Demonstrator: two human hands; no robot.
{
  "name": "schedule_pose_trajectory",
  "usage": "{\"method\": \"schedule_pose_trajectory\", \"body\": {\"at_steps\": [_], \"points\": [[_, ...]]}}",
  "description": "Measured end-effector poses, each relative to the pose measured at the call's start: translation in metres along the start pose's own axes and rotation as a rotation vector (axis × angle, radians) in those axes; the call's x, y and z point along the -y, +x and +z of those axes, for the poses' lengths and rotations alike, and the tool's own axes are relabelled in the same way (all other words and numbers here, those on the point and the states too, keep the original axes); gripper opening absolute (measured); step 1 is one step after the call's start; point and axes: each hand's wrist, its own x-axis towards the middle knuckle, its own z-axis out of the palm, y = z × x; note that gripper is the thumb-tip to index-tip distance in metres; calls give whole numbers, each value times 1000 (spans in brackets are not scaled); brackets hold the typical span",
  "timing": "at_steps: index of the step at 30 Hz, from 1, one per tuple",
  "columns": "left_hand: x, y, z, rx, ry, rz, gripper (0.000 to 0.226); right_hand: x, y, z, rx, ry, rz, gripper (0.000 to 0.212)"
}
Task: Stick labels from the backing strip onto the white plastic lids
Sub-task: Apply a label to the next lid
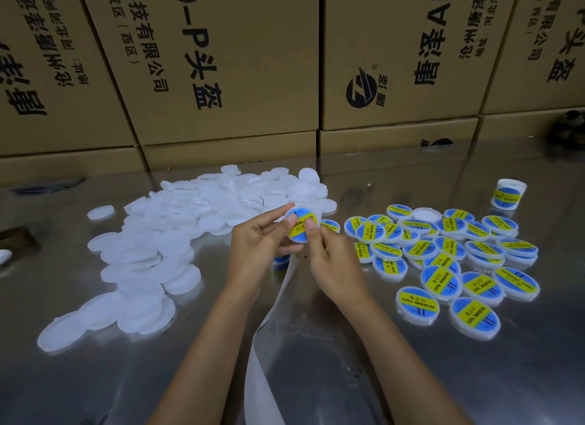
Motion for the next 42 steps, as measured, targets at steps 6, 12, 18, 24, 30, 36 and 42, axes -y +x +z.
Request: {"method": "schedule_pose_trajectory", "body": {"at_steps": [6, 12, 18, 24, 30, 36, 42], "points": [[-1, 1, -1, 10, 47, -2, 16, -4, 3, 1, 86, 182, 124, 50], [-1, 2, -2, 186, 117, -13, 47, 1, 7, -1, 98, 350, 339, 49], [2, 0, 0, 213, 176, 26, 63, 15, 7, -7, 119, 456, 498, 45], [0, 3, -5, 141, 137, 3, 52, 22, 5, -12, 111, 480, 469, 51], [1, 2, -3, 81, 145, -3, 27, 19, 4, -12, 86, 404, 342, 48], [0, 3, -3, 19, 151, 32, 25, 15, 1, -6, 130, 332, 188, 53], [2, 1, 3, 142, 173, 19, 51, 5, 3, -3, 99, 263, 229, 52]]}}
